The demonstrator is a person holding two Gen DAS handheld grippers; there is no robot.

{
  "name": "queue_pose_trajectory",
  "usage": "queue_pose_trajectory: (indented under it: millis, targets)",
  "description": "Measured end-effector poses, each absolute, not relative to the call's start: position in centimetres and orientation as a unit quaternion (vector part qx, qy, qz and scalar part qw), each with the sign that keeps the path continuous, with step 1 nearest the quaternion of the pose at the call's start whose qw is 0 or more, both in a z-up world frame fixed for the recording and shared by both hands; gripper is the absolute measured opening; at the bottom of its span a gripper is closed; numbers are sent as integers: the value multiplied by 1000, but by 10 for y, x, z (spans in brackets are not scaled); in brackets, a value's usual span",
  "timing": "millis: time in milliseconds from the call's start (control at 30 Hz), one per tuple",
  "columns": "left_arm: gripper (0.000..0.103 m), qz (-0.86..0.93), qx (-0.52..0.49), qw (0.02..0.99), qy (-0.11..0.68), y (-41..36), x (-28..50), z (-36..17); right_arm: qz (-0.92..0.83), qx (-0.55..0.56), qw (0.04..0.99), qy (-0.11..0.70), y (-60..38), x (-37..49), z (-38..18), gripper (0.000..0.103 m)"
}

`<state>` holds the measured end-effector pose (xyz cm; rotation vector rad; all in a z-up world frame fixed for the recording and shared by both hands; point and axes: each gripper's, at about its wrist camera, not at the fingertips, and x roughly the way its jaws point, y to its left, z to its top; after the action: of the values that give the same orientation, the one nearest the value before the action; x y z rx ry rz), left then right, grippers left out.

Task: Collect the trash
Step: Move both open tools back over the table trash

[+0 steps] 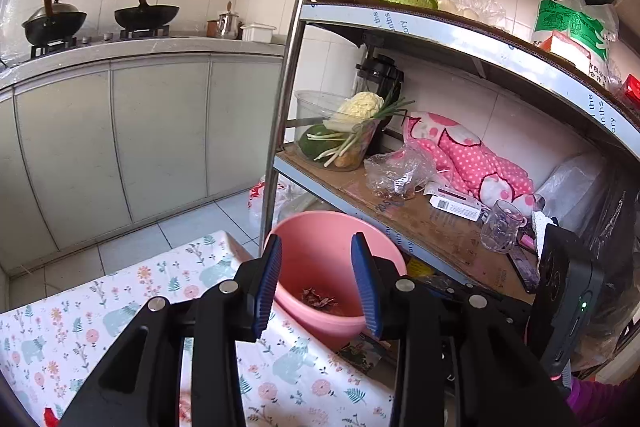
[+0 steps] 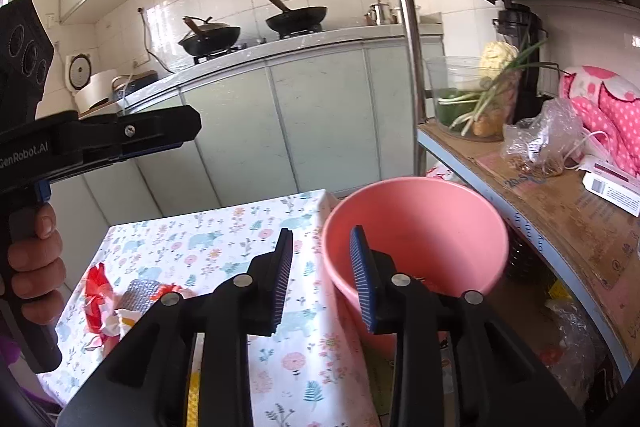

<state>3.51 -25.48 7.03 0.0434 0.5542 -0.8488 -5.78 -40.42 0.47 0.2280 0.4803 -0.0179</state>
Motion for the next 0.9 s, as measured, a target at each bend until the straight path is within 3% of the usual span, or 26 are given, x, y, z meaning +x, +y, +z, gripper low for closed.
queue_pose_trajectory:
  millis: [100,900]
  targets:
    - [35,-397,22,879,264,-240,30,72,3,116,965,237,-396,-59,9,38]
    - [35,-255,-14,924,285,-98,16,60,39,102,966,232,-363,-67,23,38]
